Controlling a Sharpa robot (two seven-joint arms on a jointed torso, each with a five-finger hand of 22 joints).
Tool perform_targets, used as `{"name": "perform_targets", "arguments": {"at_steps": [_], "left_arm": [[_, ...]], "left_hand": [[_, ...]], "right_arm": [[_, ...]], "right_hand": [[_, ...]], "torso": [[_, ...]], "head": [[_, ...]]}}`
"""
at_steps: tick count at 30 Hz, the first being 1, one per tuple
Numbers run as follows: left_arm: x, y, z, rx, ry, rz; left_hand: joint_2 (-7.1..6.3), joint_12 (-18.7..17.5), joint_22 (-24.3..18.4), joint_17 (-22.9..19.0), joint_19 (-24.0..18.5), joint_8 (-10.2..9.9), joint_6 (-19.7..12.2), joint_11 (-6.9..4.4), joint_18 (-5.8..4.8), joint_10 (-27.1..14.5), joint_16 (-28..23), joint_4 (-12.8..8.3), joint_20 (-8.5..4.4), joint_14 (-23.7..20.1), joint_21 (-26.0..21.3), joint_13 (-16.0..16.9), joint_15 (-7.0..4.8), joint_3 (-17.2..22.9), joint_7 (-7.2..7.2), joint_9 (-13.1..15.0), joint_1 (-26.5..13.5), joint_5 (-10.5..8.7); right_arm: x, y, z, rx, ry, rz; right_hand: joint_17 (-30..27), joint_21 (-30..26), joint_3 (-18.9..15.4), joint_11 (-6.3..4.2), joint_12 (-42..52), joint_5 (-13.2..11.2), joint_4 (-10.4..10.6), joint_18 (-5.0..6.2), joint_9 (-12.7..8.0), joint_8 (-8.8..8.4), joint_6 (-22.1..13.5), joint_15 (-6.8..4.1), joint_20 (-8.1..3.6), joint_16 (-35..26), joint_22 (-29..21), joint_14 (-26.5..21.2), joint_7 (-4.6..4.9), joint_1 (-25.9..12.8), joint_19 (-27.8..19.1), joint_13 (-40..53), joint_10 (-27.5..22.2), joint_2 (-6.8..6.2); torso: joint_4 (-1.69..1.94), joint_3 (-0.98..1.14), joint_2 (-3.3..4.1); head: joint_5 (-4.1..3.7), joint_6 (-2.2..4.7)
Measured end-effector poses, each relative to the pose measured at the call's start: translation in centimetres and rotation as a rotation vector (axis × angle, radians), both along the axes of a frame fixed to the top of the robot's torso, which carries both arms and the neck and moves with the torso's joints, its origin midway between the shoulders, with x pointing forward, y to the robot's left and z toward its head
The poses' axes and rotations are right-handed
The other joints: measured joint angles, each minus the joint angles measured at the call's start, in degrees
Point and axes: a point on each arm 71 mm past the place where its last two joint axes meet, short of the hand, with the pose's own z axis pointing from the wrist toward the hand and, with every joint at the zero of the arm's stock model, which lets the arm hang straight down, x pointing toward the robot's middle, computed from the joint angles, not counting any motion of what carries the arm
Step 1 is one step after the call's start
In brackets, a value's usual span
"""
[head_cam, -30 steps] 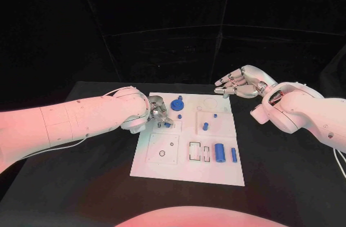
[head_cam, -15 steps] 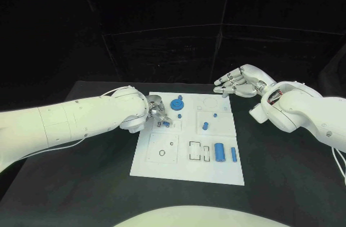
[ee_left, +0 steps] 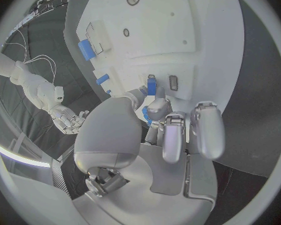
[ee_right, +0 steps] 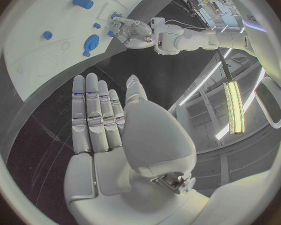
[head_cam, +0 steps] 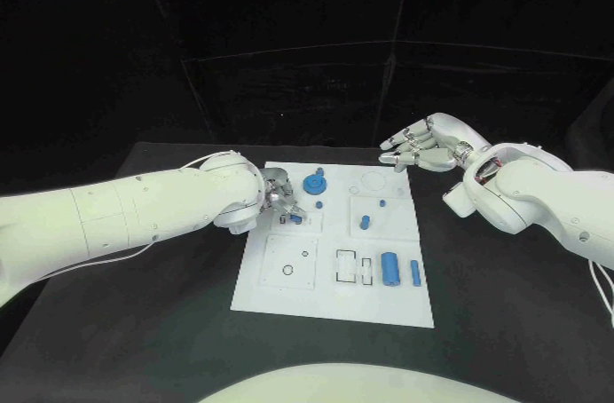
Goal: Assemble the parts on the task board
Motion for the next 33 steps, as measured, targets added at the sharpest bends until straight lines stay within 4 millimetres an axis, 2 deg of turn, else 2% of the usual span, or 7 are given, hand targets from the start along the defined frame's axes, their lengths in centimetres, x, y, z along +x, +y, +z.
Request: {"name": "perform_targets", "arguments": {"at_steps": [22,27,33], "left_arm": [[-0.11,0.02,-0.18,0.021,0.029,-0.014],[-0.07,-0.01,-0.2,0.023,0.031,-0.013],[0.01,-0.11,-0.2,0.025,0.031,-0.012]], "left_hand": [[-0.36,0.0,0.03,0.0,0.0,0.24,0.23,-0.17,0.01,0.17,0.0,-0.15,0.0,0.0,-0.01,-0.07,0.0,0.79,-0.22,0.29,-1.45,0.18],[-0.61,0.0,0.3,0.0,0.0,0.67,0.64,-0.28,0.01,0.29,0.0,-1.01,0.0,0.0,-0.01,0.07,0.0,1.96,-0.45,0.38,-2.94,0.17],[-1.32,0.39,0.59,0.0,0.21,0.86,1.11,-0.57,0.01,0.58,0.0,-3.49,-0.2,-0.21,0.21,0.46,-0.21,4.45,-0.89,0.89,-5.26,0.16]], "right_arm": [[0.04,0.03,-0.02,-0.001,0.001,-0.001],[0.05,0.07,-0.03,0.0,0.001,0.0],[0.06,0.17,-0.03,0.0,0.001,0.002]], "right_hand": [[0.01,0.0,0.0,0.0,0.0,-0.01,0.0,0.0,0.0,0.0,0.0,0.21,0.0,0.0,-0.05,-0.22,0.0,0.0,0.0,-0.04,0.0,0.0],[0.01,0.0,0.0,0.0,0.0,-0.01,0.0,0.0,0.0,0.0,0.0,0.21,0.0,0.0,-0.04,-0.22,0.0,0.0,0.0,-0.04,0.0,0.0],[-0.04,-0.23,0.0,0.0,0.0,-0.01,0.0,-0.01,0.0,0.0,0.0,0.21,0.0,0.0,-0.04,-0.22,0.0,0.0,0.0,-0.04,0.0,0.0]], "torso": [[-0.02,0.01,-0.02],[-0.04,0.04,-0.01],[-0.04,0.04,0.0]], "head": [[-0.01,-0.27],[-0.04,-0.31],[-0.18,-0.39]]}}
